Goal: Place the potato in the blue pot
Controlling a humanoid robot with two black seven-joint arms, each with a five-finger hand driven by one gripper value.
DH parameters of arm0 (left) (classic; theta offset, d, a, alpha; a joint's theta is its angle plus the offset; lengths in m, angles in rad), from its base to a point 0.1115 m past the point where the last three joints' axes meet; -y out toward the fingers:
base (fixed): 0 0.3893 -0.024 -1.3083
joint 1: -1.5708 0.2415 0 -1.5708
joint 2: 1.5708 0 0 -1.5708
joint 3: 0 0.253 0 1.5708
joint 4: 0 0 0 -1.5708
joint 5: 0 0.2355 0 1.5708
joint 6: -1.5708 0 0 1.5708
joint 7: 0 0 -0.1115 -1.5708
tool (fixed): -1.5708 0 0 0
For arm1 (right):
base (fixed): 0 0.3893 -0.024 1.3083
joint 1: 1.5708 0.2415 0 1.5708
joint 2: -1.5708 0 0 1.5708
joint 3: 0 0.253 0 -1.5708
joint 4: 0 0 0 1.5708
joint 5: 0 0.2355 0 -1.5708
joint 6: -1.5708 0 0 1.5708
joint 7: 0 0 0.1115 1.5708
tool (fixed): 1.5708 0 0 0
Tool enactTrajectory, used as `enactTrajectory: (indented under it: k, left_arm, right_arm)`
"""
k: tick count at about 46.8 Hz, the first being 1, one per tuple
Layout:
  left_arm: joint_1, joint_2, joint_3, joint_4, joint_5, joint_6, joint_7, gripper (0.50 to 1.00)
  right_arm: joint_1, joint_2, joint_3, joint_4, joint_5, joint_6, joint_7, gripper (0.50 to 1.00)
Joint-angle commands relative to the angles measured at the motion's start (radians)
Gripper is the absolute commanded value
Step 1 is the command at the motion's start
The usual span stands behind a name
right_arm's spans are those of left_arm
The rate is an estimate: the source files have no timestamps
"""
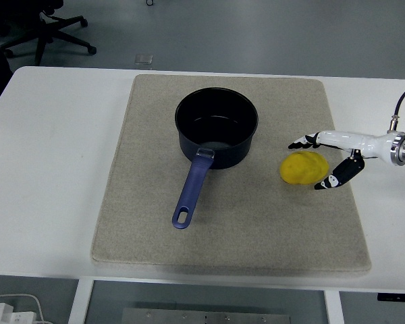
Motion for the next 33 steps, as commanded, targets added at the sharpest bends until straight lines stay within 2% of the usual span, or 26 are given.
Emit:
enactTrajectory:
  k: [1, 16, 21, 23, 27, 31, 33]
  left_arm:
    - [-0.001, 0.000, 0.000, 0.000, 0.000, 0.000, 0.000, 0.994]
    - [0.000, 0.000, 0.000, 0.000, 0.000, 0.000, 0.000, 0.994]
    - [-0.001, 0.000, 0.001, 0.000, 0.000, 0.000, 0.000, 0.994]
    - [0.000, 0.000, 0.000, 0.000, 0.000, 0.000, 0.000, 0.994]
    - [-0.001, 0.000, 0.000, 0.000, 0.000, 0.000, 0.000, 0.994]
    - [0.000, 0.000, 0.000, 0.000, 0.000, 0.000, 0.000, 0.994]
    - [-0.001, 0.000, 0.000, 0.000, 0.000, 0.000, 0.000, 0.994]
  right_arm:
    - [-0.004, 0.003, 0.000, -0.012, -0.028, -0.012, 0.000, 0.926]
    - [-0.006, 0.018, -0.005, -0.017, -0.037, -0.012, 0.005, 0.899]
    - [-0.006, 0.034, -0.023, -0.032, -0.052, -0.020, 0.017, 0.850]
    - [-0.006, 0.040, -0.026, -0.038, -0.052, -0.027, 0.017, 0.811]
    - [-0.004, 0.043, -0.044, -0.046, -0.054, -0.033, 0.021, 0.781]
    - [-0.001, 0.043, -0.060, -0.050, -0.054, -0.049, 0.021, 0.715]
    - [0.000, 0.043, -0.060, -0.052, -0.054, -0.053, 0.021, 0.656]
